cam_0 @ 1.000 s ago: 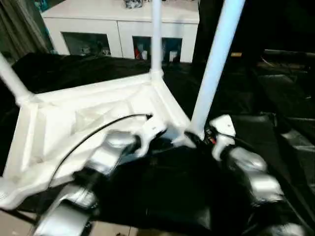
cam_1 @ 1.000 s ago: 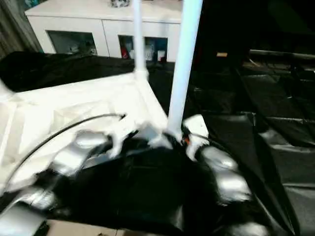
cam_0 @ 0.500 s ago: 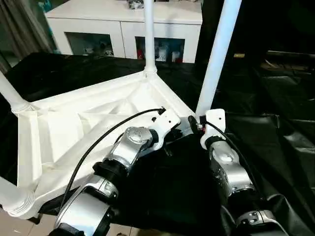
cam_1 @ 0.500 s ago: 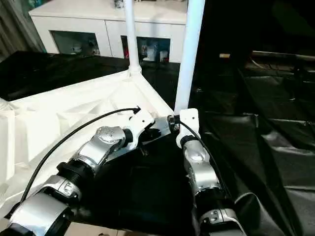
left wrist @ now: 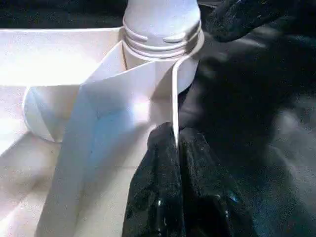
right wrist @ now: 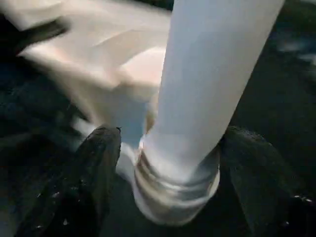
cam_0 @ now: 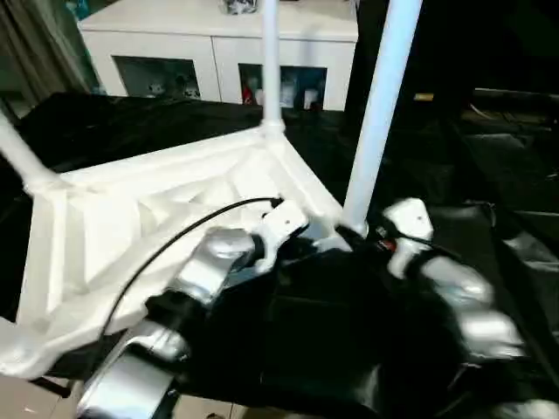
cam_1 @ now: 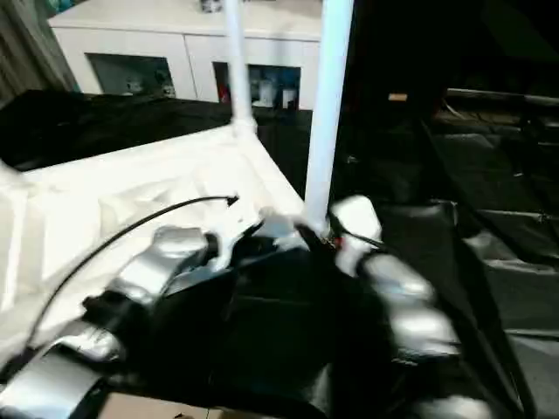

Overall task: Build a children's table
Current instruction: Rotate leg to tighten

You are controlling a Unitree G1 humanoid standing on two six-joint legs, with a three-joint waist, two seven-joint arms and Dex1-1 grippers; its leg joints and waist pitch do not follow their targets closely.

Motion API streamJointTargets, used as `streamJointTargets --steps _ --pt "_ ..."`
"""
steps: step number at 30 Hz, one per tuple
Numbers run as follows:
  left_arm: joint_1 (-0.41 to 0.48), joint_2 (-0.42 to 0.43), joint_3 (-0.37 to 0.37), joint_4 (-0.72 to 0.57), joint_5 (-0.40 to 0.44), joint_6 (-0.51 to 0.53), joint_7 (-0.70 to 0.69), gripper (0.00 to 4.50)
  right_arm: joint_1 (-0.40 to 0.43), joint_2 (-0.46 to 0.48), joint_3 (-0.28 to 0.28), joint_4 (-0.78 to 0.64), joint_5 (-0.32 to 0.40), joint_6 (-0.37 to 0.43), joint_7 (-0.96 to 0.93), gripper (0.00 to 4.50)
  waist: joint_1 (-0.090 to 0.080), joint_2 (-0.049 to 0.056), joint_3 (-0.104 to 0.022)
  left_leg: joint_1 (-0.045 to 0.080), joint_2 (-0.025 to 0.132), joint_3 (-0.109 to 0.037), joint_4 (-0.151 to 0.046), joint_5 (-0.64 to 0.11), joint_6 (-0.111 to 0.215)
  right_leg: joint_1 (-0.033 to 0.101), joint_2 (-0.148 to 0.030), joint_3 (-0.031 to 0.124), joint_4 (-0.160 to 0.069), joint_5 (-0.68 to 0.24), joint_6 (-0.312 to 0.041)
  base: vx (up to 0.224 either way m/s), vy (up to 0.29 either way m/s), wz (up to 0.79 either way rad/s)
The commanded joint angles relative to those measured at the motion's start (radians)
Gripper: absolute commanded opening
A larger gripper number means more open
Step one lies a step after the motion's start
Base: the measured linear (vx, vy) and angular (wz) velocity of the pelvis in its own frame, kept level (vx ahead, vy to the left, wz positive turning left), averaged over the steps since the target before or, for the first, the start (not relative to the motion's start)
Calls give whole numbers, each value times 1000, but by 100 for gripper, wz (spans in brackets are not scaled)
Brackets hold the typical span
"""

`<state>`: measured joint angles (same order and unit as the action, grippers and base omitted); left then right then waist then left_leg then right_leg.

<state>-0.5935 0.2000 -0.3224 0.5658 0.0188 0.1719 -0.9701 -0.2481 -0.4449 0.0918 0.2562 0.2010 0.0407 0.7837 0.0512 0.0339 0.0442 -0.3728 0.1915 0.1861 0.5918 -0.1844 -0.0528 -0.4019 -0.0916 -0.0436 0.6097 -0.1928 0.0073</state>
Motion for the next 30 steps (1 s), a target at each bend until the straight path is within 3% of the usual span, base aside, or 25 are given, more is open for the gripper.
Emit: streamJointTargets --steps 1,4,5,11,19,30 --pt "29 -1 -45 -88 -69 -35 -129 0 9 -17 36 -51 18 21 91 343 3 -18 -53 3 30 -9 -68 -231 90 51 -43 31 -83 -204 -231 0 0 0" --pt "51 32 -59 -146 -91 -14 -192 0 18 -51 36 -73 30 43 137 343 8 -16 -52 9 35 -9 -70 -240 82 45 -43 33 -85 -232 -231 0 0 0" --pt "61 45 -60 -169 -98 -7 -215 0 21 -70 43 -86 35 52 163 343 13 -9 -52 13 37 -9 -72 -245 74 41 -43 34 -84 -232 -233 0 0 0" --pt "78 76 -50 -212 -103 15 -241 0 32 -125 85 -120 46 91 259 343 12 -15 -52 7 33 -8 -71 -236 69 46 -42 34 -82 -217 -223 0 0 0" --pt "83 92 -39 -230 -98 29 -234 0 17 -131 83 -104 25 98 271 343 10 -15 -53 7 34 -8 -70 -217 71 45 -42 33 -80 -208 -226 0 0 0" --pt "77 92 -39 -223 -98 30 -226 0 16 -131 88 -92 12 100 275 262 10 -17 -55 5 32 -7 -66 -204 76 47 -42 33 -78 -186 -233 0 0 0"
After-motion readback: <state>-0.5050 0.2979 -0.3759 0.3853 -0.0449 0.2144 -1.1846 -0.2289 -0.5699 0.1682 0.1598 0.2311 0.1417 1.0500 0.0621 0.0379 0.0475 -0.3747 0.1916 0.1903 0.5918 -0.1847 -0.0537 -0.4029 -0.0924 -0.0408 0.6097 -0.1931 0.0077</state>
